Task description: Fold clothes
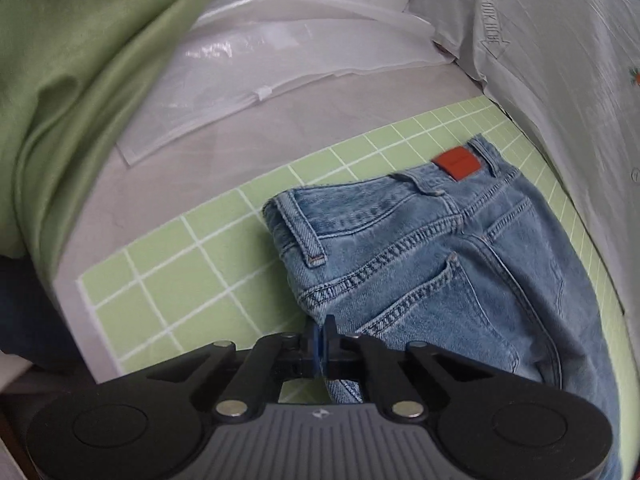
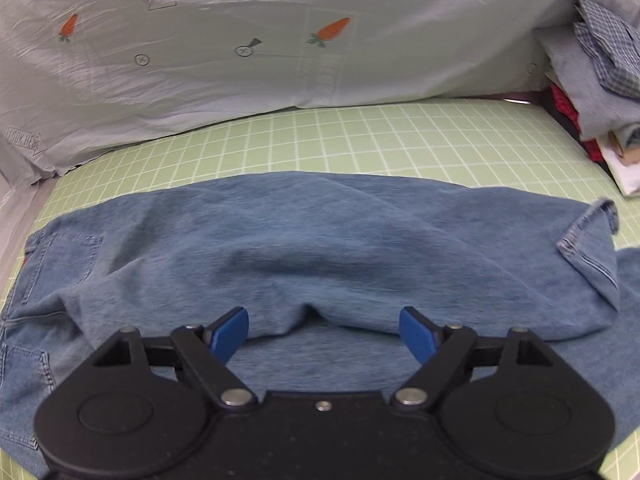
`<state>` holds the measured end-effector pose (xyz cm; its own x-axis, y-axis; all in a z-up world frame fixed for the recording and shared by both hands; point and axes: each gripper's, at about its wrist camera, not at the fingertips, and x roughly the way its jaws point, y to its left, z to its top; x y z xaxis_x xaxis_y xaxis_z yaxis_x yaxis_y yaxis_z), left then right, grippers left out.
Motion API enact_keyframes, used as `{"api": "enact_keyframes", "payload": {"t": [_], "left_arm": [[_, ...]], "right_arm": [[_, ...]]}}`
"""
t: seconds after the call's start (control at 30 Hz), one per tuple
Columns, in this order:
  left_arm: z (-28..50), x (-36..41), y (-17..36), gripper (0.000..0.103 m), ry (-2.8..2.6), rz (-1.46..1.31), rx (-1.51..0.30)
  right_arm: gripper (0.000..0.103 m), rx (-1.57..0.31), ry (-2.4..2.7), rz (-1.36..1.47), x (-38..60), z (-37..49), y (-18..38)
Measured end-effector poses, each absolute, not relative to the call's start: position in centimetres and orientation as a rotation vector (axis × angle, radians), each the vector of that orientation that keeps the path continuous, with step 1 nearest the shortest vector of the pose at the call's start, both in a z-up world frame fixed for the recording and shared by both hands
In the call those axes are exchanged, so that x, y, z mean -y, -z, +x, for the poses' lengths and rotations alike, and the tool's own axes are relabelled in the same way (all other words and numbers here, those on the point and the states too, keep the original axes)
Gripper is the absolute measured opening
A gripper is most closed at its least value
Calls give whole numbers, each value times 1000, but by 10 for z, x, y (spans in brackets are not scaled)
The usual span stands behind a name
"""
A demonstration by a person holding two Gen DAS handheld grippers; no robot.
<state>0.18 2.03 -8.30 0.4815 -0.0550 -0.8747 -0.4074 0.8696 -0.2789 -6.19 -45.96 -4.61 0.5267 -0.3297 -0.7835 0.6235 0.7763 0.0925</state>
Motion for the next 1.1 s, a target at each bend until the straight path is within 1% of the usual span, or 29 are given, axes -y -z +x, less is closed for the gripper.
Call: {"api": "enact_keyframes", "payload": {"t": [0.03, 0.07, 0.1, 0.13, 0.17, 0.2, 0.23, 0.27, 0.33, 0.37, 0.47, 0.6, 0.87, 0.97, 1.1], "left_arm": [[-1, -18, 79, 4, -227, -477, -1050], [-3, -16, 75, 8, -228, -462, -1043], [-6, -13, 70, 9, -234, -444, -1031], [-9, -11, 64, 16, -239, -426, -1013], [-11, -7, 59, 33, -235, -418, -992], [-14, -2, 52, 44, -228, -415, -968], [-16, 5, 46, 64, -216, -413, -944], [-19, 16, 40, 75, -198, -411, -922], [-24, 37, 27, 85, -164, -406, -878], [-27, 48, 21, 89, -147, -403, -856], [-31, 88, 8, 94, -87, -375, -824], [-33, 150, 5, 95, -15, -309, -837], [-36, 258, 20, 95, 66, -254, -897], [-29, 291, 28, 95, 91, -233, -927], [-8, 334, 42, 95, 119, -224, -974]], "right_arm": [[83, -832, 592, 401, 463, -67, 45], [83, -824, 597, 406, 467, -71, 44], [84, -815, 601, 401, 471, -76, 42], [85, -806, 604, 393, 474, -81, 40], [89, -799, 607, 380, 478, -86, 38], [95, -791, 608, 365, 483, -91, 35], [101, -779, 613, 352, 489, -96, 32], [103, -766, 620, 342, 496, -101, 29], [103, -745, 614, 340, 512, -111, 24], [103, -740, 616, 348, 522, -116, 23], [103, -717, 649, 379, 555, -134, 24], [103, -726, 711, 408, 604, -157, 34], [102, -809, 842, 461, 709, -178, 63], [99, -792, 888, 539, 752, -179, 77], [91, -772, 918, 727, 809, -175, 103]]}}
